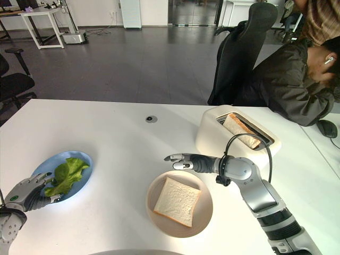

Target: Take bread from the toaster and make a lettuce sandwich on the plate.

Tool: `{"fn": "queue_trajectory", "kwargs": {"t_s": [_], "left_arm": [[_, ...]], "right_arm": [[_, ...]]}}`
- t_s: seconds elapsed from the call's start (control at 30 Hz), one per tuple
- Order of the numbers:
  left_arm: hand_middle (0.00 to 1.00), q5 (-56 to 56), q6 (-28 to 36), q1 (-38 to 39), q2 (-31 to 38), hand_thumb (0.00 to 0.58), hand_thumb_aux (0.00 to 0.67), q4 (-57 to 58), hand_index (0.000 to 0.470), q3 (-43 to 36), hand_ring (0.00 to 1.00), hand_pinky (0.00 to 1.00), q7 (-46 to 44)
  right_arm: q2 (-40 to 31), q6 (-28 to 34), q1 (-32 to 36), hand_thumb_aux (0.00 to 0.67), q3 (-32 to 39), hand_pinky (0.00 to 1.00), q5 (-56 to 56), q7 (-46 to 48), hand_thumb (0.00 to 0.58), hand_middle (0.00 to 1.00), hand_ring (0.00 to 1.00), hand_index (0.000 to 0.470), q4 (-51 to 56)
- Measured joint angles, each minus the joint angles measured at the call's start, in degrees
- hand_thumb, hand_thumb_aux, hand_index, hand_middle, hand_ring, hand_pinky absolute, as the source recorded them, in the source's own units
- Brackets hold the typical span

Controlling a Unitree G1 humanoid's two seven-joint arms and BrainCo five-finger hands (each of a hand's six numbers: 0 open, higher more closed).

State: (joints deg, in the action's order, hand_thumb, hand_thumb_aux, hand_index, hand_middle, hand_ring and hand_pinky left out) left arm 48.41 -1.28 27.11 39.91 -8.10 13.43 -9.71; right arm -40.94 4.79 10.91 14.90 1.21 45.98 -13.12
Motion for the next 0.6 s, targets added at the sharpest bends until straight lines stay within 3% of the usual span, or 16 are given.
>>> {"fn": "queue_trajectory", "kwargs": {"t_s": [0.3, 0.43, 0.53, 0.6], "left_arm": [[0.0, -1.7, -2.7, -0.8, 1.6, 0.58, 0.67, 0.6, 0.47, -0.9, 0.0, 0.0, 3.7], [0.0, -4.4, -5.4, -1.2, 2.3, 0.58, 0.67, 0.2, 0.47, 2.6, 0.0, 0.0, 6.9], [0.0, -9.1, -7.6, -1.4, 2.0, 0.58, 0.67, -7.1, 0.47, 7.2, 0.0, 0.0, 8.0], [0.0, -10.2, -8.7, -2.7, 0.7, 0.58, 0.67, -14.9, 0.47, 6.3, 0.0, 0.0, 7.5]], "right_arm": [[0.8, -1.2, 0.0, 0.0, -1.3, 0.0, 1.0, -1.9, 0.0, 0.0, 0.0, 0.0, 0.1], [1.8, -1.7, -0.2, 0.0, -2.3, 0.0, 1.1, -3.3, 0.0, 0.0, 0.0, 0.0, 0.3], [2.6, -2.0, -1.3, 0.0, -5.2, 0.0, 0.1, -4.6, 0.0, 0.0, 0.0, 0.0, 0.0], [2.9, -2.3, -2.7, 0.0, -7.8, 0.0, -1.7, -5.1, 0.0, 0.0, 0.0, 0.0, -0.6]]}}
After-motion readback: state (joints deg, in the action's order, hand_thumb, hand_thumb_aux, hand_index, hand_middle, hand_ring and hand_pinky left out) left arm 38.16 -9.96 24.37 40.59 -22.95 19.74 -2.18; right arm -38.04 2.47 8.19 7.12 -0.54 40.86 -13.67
